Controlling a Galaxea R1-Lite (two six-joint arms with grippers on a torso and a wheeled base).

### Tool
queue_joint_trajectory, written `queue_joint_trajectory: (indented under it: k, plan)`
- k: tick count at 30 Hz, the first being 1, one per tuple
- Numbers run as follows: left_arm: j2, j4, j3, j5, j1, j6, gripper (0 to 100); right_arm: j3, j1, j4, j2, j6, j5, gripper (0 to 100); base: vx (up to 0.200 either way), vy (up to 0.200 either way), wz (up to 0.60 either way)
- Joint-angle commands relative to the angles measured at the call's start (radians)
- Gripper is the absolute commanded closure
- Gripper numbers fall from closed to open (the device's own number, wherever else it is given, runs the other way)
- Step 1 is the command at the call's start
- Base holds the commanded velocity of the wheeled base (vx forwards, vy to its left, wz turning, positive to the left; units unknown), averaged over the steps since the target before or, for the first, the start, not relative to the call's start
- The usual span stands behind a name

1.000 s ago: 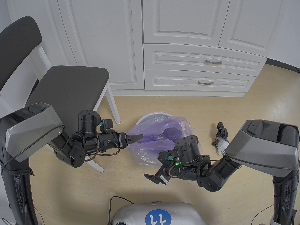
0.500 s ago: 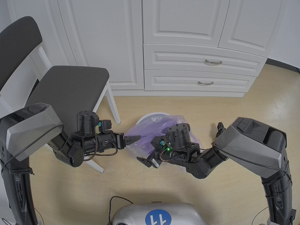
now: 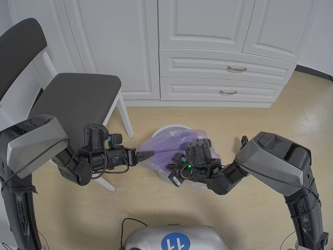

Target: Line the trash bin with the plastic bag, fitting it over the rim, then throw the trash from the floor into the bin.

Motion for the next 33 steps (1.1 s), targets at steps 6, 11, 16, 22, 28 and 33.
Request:
queue_joint_trajectory:
  k: [6, 11, 16, 22, 28, 33]
  plan:
    - [-0.027, 0.001, -0.006, -0.012, 0.045, -0.001, 0, -0.012, -0.056, 0.047, 0.035, 0.002, 0.0, 100, 0.0, 0.0, 0.0]
    - [-0.044, 0.001, -0.013, -0.012, 0.076, -0.001, 0, -0.02, -0.066, 0.065, 0.052, 0.006, 0.0, 100, 0.0, 0.0, 0.0]
    - [-0.038, 0.002, -0.015, -0.015, 0.077, 0.0, 0, -0.01, -0.067, 0.079, 0.05, 0.008, 0.0, 100, 0.0, 0.0, 0.0]
    - [-0.015, 0.004, -0.012, -0.015, 0.042, -0.001, 0, 0.131, -0.02, 0.072, -0.074, 0.002, 0.002, 100, 0.0, 0.0, 0.0]
    - [-0.012, 0.004, -0.01, -0.015, 0.037, -0.001, 0, 0.298, 0.06, 0.068, -0.243, -0.003, 0.012, 0, 0.0, 0.0, 0.0]
    - [-0.018, 0.004, -0.012, -0.015, 0.039, -0.001, 0, 0.332, 0.111, 0.078, -0.324, 0.002, 0.012, 0, 0.0, 0.0, 0.0]
